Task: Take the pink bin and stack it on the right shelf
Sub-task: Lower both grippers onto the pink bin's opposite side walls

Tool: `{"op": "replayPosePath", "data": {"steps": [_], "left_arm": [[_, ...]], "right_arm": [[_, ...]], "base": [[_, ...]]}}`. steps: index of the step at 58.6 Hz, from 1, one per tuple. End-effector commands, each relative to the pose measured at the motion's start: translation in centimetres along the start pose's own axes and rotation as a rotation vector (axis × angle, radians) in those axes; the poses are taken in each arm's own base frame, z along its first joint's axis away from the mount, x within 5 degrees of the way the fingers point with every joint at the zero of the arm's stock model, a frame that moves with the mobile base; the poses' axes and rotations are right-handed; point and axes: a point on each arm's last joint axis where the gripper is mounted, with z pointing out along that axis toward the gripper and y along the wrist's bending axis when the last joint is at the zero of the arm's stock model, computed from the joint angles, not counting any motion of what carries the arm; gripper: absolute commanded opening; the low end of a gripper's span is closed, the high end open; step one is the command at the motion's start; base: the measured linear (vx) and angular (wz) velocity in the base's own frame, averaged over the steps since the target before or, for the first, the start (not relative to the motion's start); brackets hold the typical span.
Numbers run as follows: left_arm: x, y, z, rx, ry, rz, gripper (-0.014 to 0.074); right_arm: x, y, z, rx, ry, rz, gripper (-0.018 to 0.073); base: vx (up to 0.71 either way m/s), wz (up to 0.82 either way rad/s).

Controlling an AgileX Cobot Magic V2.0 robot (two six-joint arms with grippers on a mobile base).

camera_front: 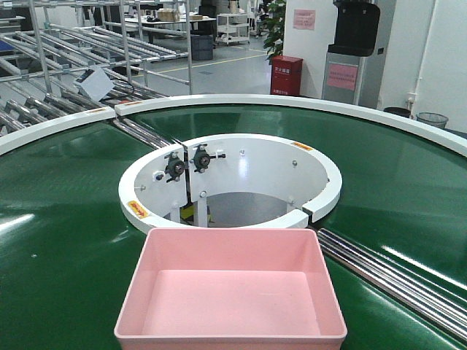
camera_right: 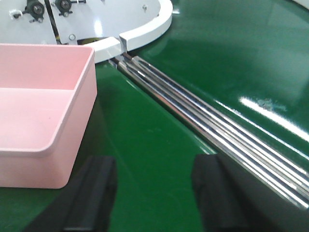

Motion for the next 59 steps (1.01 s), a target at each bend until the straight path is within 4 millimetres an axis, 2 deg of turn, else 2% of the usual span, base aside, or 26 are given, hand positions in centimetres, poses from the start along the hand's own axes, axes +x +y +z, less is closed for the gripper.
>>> {"op": "replayPosePath", "data": {"steps": [1, 8, 17, 23, 27, 33, 39, 46, 52, 59], "left_arm": [[-1.5, 0.4, 0.8, -0.021, -0.070, -0.045, 0.0525], [-3.2, 0.8, 2.5, 0.008, -0.016, -0.170, 0.0523], [-7.7, 1.1, 5.8, 0.081, 0.042, -0.204, 0.0523], [-10.4, -0.3, 9.6, 0.165, 0.086, -0.178, 0.0523], [-12.1, -1.4, 12.1, 0.209, 0.098, -0.159, 0.0523], [-13.7, -3.4, 16.1, 0.269, 0.141, -0.133, 0.0523], [-14.4, -5.1, 20.1, 0.317, 0.224, -0.145, 0.0523], [-14.4, -6.2, 23.9, 0.342, 0.359, -0.219, 0.0523], [-13.8, -7.3, 26.4, 0.365, 0.440, -0.219, 0.0523], [-13.4, -8.2, 28.1, 0.384, 0.476, -0.229, 0.0523]], "right_arm": [[-1.5, 0.1, 0.2, -0.011, -0.060, 0.049, 0.0512], [-2.1, 0.2, 2.6, -0.010, 0.077, 0.051, 0.0512], [-6.8, 0.4, 6.7, -0.031, 0.172, -0.027, 0.0512], [-9.5, 1.3, 10.8, -0.078, 0.229, -0.052, 0.0512], [-10.8, 2.5, 13.4, -0.117, 0.281, -0.077, 0.0512], [-11.9, 4.9, 17.7, -0.164, 0.372, -0.100, 0.0512], [-13.1, 6.3, 21.5, -0.173, 0.463, -0.050, 0.0512], [-13.0, 7.0, 25.1, -0.159, 0.581, -0.024, 0.0512], [-12.9, 7.3, 27.3, -0.158, 0.602, -0.018, 0.0512], [-12.3, 8.0, 28.6, -0.157, 0.612, 0.001, 0.0512]], "base": [[0.00, 0.00], [0.00, 0.00], [0.00, 0.00], [0.00, 0.00], [0.00, 0.00], [0.00, 0.00], [0.00, 0.00], [0.00, 0.00], [0.00, 0.00], [0.00, 0.00]]}}
